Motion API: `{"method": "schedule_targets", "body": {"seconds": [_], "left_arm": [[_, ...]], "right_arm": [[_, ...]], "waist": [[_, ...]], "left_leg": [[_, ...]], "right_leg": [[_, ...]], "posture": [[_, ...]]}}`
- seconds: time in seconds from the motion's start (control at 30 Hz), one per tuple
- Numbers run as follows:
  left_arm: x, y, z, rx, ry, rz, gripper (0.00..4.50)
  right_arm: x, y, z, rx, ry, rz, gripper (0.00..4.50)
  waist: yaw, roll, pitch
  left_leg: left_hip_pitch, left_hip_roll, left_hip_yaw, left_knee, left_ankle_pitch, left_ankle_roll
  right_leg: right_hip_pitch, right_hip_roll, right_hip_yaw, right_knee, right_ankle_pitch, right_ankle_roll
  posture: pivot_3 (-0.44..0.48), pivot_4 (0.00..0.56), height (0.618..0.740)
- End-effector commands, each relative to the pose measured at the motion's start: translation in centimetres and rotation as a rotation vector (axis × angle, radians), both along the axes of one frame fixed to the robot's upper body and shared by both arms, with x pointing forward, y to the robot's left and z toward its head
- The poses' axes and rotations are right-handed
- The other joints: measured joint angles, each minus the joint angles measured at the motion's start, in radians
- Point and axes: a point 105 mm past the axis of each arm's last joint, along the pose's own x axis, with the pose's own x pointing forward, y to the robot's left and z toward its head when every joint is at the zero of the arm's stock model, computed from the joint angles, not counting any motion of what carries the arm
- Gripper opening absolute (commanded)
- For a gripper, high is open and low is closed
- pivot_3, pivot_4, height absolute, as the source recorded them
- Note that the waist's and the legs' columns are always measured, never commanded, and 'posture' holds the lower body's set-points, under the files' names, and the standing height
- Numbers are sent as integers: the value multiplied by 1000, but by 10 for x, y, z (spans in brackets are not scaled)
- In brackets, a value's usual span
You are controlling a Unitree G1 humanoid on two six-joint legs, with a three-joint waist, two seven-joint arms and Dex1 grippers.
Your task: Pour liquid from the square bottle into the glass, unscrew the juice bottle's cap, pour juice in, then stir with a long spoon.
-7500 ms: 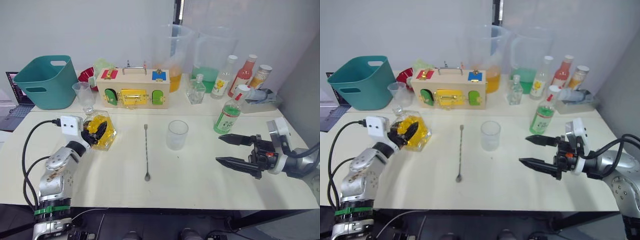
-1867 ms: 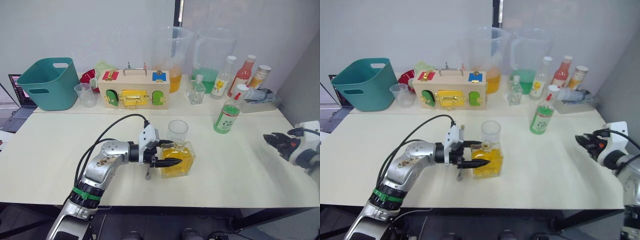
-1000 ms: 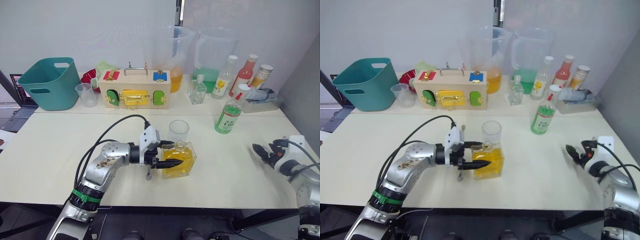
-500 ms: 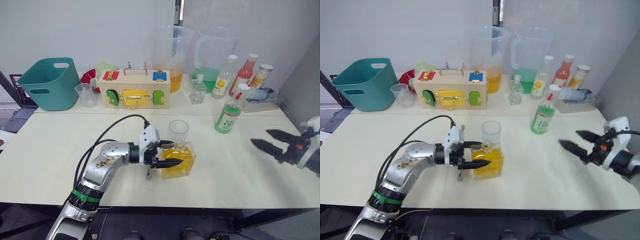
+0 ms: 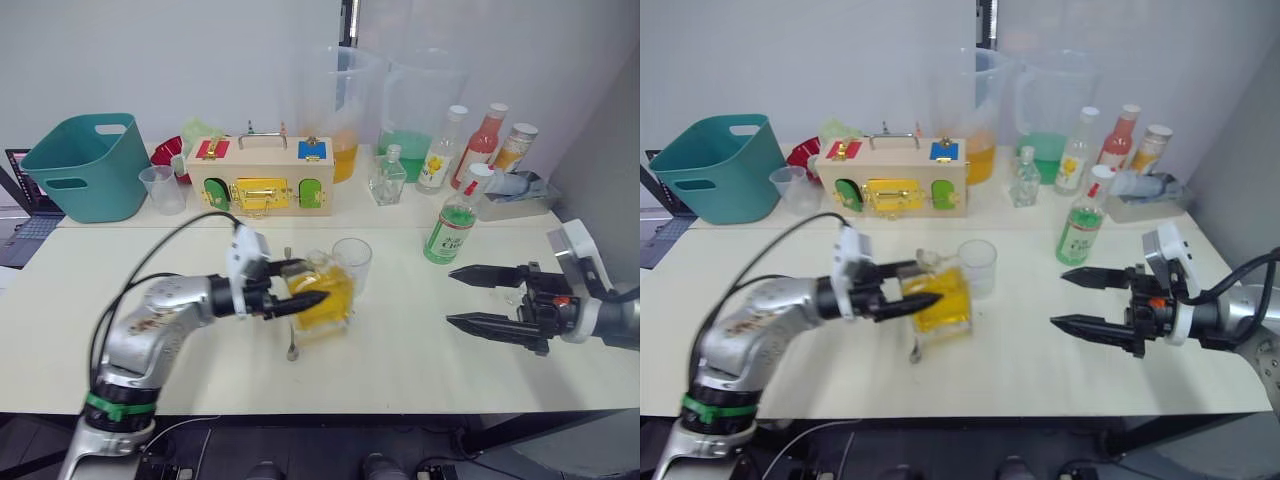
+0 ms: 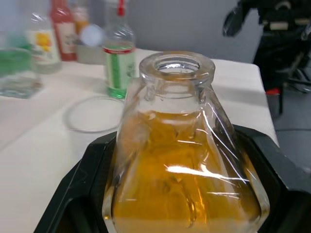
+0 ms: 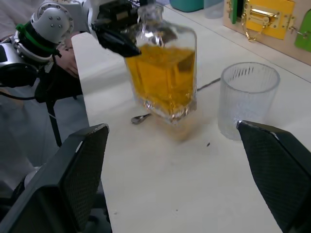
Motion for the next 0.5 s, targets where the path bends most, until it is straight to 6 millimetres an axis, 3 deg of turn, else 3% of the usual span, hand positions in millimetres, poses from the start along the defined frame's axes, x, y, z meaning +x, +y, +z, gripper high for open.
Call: {"method": "schedule_targets", "body": {"seconds": [0.03, 0.27, 0.5], "left_arm": [[-8, 30, 37, -57, -107, 101, 2796], [22, 97, 44, 16, -188, 467, 2796], [43, 108, 37, -17, -181, 577, 2796]], "right_arm": [[2, 5, 6, -1, -22, 50, 4478], [10, 14, 7, 2, -37, 108, 4478], [9, 20, 6, 0, -51, 121, 4478]], "waist": [[0, 0, 0], [5, -3, 2], [22, -7, 4]], "left_leg": [[0, 0, 0, 0, 0, 0], [-1, 0, 0, 0, 0, 0], [-13, 0, 0, 0, 0, -1]], "right_leg": [[0, 0, 0, 0, 0, 0], [-2, 0, 0, 1, 0, 0], [-16, -1, 0, 4, 2, -1]], "posture": [[0, 150, 740], [0, 150, 740], [0, 150, 740]]}}
